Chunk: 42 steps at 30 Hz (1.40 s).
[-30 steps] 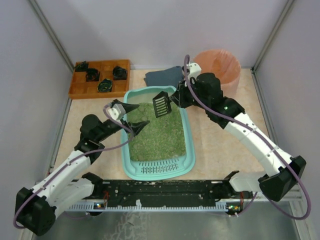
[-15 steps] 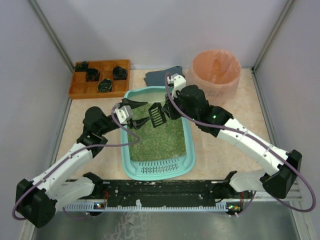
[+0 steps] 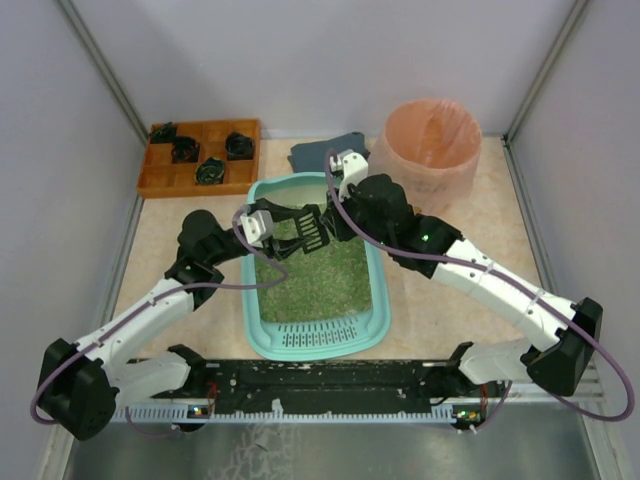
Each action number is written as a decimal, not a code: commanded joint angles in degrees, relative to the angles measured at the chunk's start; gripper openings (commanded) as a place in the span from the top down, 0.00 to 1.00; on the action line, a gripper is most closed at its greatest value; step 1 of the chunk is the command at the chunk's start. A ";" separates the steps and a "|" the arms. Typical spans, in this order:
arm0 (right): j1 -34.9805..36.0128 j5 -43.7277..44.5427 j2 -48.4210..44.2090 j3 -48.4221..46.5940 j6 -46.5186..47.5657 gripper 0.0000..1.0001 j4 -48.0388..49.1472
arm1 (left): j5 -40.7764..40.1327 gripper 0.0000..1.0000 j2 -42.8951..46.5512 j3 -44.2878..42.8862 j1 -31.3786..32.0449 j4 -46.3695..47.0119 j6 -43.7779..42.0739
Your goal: Clean the litter box
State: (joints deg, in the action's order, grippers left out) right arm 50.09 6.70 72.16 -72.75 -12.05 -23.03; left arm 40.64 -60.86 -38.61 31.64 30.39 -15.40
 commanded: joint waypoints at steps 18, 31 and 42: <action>3.70 -0.91 -0.06 -5.12 -0.94 1.00 2.91 | -1.81 0.70 -0.76 -0.93 1.94 -3.40 -3.21; 3.93 0.41 -0.68 -3.90 -2.68 0.92 5.12 | -4.30 1.00 0.11 -0.95 2.02 -3.90 -4.38; 3.92 1.36 0.66 -2.83 -5.72 0.62 7.11 | -4.00 1.00 1.10 -0.47 2.02 -3.67 -4.54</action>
State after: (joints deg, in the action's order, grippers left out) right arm 53.36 7.09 72.62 -74.32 -15.66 -21.43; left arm 36.34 -60.93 -38.44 33.32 26.87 -19.38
